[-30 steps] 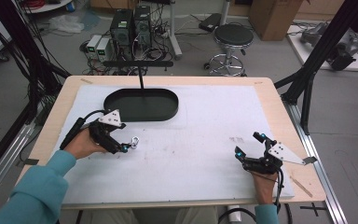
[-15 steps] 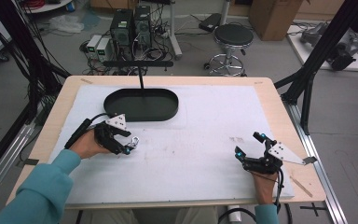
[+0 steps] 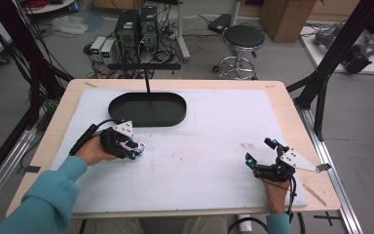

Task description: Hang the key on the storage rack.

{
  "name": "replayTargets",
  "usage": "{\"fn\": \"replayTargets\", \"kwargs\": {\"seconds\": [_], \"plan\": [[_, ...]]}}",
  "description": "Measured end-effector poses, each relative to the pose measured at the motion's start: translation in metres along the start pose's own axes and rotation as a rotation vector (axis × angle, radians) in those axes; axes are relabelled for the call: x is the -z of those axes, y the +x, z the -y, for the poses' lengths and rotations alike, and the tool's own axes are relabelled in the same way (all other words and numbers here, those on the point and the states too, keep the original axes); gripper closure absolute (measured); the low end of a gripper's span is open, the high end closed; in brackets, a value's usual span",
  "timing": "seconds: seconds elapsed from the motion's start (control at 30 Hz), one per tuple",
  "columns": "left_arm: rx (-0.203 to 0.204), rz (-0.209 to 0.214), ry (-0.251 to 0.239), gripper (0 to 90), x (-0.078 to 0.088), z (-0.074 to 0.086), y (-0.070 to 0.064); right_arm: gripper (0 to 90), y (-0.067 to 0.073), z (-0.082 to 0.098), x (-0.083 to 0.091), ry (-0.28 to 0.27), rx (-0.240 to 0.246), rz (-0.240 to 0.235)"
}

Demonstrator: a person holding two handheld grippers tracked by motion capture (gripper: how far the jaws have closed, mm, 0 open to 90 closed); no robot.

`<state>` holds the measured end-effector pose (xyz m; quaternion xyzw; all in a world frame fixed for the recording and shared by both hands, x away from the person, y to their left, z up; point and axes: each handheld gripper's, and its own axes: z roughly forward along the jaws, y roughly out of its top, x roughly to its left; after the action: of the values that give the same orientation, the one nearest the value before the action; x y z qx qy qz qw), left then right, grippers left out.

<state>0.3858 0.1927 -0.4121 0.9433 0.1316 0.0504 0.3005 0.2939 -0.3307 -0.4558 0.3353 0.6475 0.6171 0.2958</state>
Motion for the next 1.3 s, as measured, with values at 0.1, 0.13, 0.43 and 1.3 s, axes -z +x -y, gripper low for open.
{"fn": "replayTargets", "kwargs": {"seconds": [0.1,0.13,0.43,1.3], "plan": [[-0.011,0.004,0.008,67.4,-0.0003,0.0000,0.0003,3.3,0.0000,0.0000,0.0001,0.000,-0.002,0.002],[-0.012,0.002,0.007,69.0,-0.0006,0.0001,0.0004,3.3,0.0001,0.0000,0.0001,0.002,-0.002,0.002],[-0.011,0.008,0.008,75.8,-0.0015,0.0004,0.0014,3.3,-0.0007,0.0000,-0.0001,-0.003,0.001,0.002],[0.015,0.003,0.018,88.4,-0.0010,-0.0007,0.0001,3.3,-0.0004,-0.0001,0.0000,0.002,-0.001,0.002]]}}
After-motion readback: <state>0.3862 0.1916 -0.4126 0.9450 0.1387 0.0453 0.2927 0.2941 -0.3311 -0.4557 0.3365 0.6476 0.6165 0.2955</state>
